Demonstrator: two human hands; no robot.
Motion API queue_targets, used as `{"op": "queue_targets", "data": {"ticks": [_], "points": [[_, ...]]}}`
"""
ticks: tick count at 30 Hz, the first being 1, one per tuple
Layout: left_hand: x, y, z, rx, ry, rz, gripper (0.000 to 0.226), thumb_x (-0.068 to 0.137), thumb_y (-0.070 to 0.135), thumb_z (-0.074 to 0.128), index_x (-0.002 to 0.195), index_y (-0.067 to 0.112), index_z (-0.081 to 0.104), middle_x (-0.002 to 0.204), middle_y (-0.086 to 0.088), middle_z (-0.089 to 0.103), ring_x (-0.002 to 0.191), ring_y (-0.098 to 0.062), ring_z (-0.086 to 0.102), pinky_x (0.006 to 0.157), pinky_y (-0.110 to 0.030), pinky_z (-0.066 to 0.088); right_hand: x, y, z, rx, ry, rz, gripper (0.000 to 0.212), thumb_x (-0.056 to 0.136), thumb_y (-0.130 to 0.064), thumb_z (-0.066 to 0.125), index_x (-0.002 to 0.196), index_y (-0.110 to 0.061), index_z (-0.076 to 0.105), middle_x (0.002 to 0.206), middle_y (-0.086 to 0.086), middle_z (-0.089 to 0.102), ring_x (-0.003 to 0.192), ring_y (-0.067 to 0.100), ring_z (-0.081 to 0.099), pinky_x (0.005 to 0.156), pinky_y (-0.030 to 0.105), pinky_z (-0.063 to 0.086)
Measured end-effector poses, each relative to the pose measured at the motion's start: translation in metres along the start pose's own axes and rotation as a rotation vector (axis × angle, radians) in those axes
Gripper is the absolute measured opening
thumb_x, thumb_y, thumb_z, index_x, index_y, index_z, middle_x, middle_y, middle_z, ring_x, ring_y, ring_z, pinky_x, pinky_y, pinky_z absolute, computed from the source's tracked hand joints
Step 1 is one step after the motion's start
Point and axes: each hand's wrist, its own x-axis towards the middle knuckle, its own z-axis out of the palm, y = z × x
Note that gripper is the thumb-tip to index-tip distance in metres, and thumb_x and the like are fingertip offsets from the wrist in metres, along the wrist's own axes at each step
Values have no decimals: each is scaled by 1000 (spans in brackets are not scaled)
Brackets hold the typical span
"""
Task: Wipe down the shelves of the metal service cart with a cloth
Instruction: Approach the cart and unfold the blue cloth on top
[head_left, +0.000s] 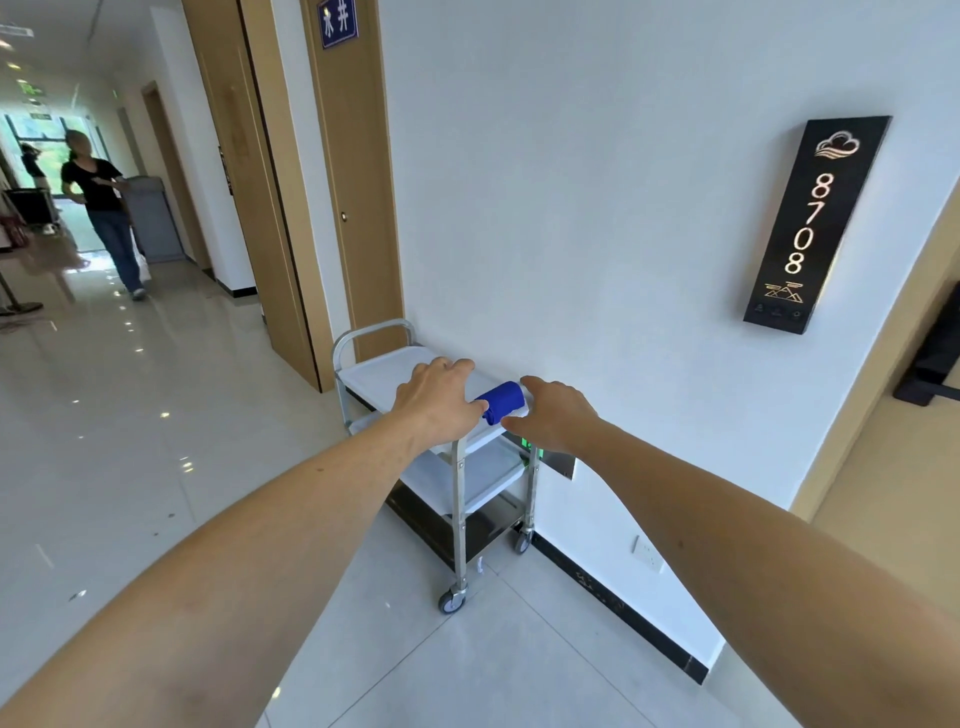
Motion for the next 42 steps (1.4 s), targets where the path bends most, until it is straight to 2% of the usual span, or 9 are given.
{"op": "queue_targets", "data": {"ticks": [6,10,16,23,27,30,33,38,42], "points": [[72,-39,25,-19,-14,19,61,91,45,57,144,22,38,143,-6,43,130,-28,39,99,-44,42,67,5,29,0,-21,43,60,86,-46,62,138,-21,43,112,7,62,107,32,56,93,43,51],[128,-70,37,-10,-56,28,61,91,45,55,145,22,37,144,-6,42,131,-29,37,100,-44,40,125,-3,43,-1,-33,89,64,87,-46,62,141,-19,41,119,8,59,111,31,54,94,43,50],[209,-114,45,-37,-96,58,63,93,45,52,149,23,32,150,-5,36,136,-28,33,105,-44,38,212,-20,57,11,-18,155,59,89,-45,61,137,-15,45,117,8,60,110,29,54,92,43,50],[282,-159,71,-35,-155,72,63,94,46,51,150,24,31,152,-5,34,138,-28,30,106,-44,36,282,-18,93,24,-47,225,61,91,-46,61,140,-17,43,126,7,56,118,30,49,93,40,48],[312,-177,100,-37,-220,75,64,94,46,51,150,23,31,153,-5,33,138,-28,30,107,-45,36,308,-7,122,22,-78,262,55,90,-45,62,134,-17,45,108,2,50,104,28,52,87,41,51],[337,-187,123,-43,-254,65,64,94,45,51,150,22,30,153,-5,33,138,-28,31,107,-44,37,332,5,141,2,-107,303,44,90,-44,59,124,-17,47,106,4,53,95,26,53,81,39,52],[362,-193,148,-49,-290,48,64,94,44,51,150,22,30,153,-5,33,138,-28,30,107,-44,36,360,20,158,-5,-124,342,39,91,-44,58,117,-17,46,103,5,52,98,30,55,84,42,53],[408,-198,193,-35,-330,29,63,94,44,51,150,22,31,152,-5,34,137,-28,31,106,-44,37,410,50,188,7,-151,387,30,92,-41,56,107,-18,42,112,11,54,101,32,54,83,43,53],[444,-200,224,-3,-396,5,63,94,45,51,149,22,31,152,-5,35,137,-28,32,106,-45,38,450,74,211,59,-186,441,42,94,-44,55,124,-16,47,123,13,49,109,34,53,88,47,53]]}}
